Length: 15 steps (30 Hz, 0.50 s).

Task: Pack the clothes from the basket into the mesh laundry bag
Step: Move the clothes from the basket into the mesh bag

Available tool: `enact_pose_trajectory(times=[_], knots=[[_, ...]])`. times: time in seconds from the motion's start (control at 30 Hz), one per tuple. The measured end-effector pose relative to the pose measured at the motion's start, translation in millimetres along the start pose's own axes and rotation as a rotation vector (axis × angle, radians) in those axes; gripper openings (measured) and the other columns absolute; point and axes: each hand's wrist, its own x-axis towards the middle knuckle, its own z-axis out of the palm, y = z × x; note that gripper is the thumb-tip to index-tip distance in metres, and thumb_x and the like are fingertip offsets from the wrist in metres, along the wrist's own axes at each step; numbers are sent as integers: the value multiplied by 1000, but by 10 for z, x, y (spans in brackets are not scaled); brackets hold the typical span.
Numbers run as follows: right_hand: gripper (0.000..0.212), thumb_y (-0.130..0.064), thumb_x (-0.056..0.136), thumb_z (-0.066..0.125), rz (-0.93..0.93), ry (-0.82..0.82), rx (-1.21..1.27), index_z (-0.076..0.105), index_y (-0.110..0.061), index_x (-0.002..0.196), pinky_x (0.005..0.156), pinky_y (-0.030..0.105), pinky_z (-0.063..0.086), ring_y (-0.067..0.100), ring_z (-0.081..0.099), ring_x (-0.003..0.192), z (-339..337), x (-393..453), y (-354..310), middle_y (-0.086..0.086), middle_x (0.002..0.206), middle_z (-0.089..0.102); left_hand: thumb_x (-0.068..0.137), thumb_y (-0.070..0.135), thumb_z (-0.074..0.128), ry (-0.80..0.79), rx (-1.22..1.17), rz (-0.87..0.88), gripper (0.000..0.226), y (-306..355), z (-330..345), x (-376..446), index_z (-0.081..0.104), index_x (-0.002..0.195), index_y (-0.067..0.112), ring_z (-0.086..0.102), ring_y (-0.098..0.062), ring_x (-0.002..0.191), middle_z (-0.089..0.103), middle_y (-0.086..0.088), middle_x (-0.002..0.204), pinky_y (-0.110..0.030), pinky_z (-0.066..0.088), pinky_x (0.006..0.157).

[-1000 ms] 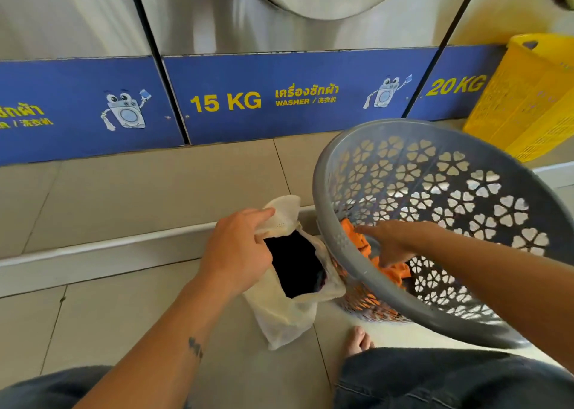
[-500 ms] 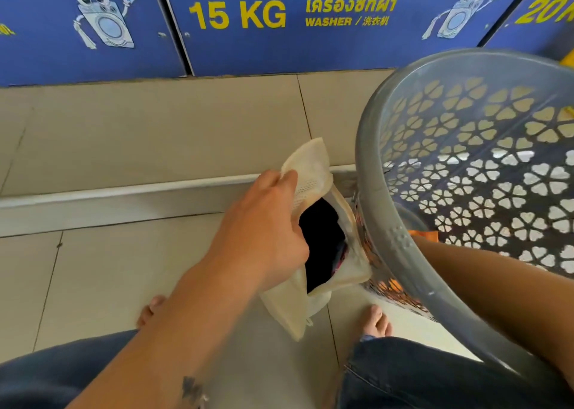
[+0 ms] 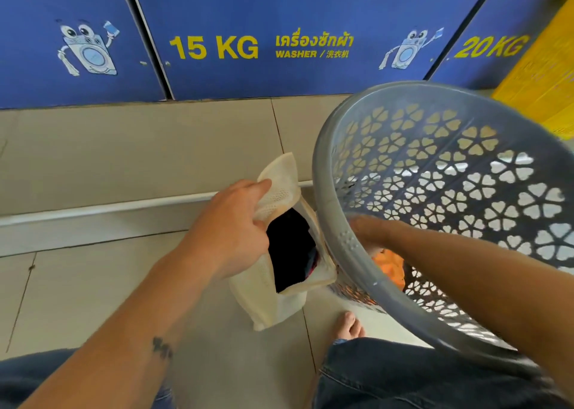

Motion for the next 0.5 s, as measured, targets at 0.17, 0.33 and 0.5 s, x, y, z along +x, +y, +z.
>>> enact_pose_trajectory(times=[0.17,0.33,0.5], knots=[[32,-13,81,54,-20,241,204,61,-25,110,83,37,54,25,63,96,-382,-580,-20,0,101,67,89,13,55,-5,-61,-44,59,-5,-84,-35,43,145,28,38,-21,136,41,3,150,-39,35,111],[25,-8,77,57,-40,602,577,63,-31,87,61,18,49,13,65,79,-541,-1273,-100,-12,79,66,86,21,64,68,-215,-139,50,-43,-143,-189,56,134,30,56,-24,117,54,-2,139,-32,46,94],[32,-9,76,59,-182,905,870,69,-23,103,64,26,56,8,69,78,-653,-1885,-314,-13,82,74,85,13,66,166,-404,-179,40,-124,-183,-385,67,123,27,59,-15,89,64,-2,127,-24,44,77]])
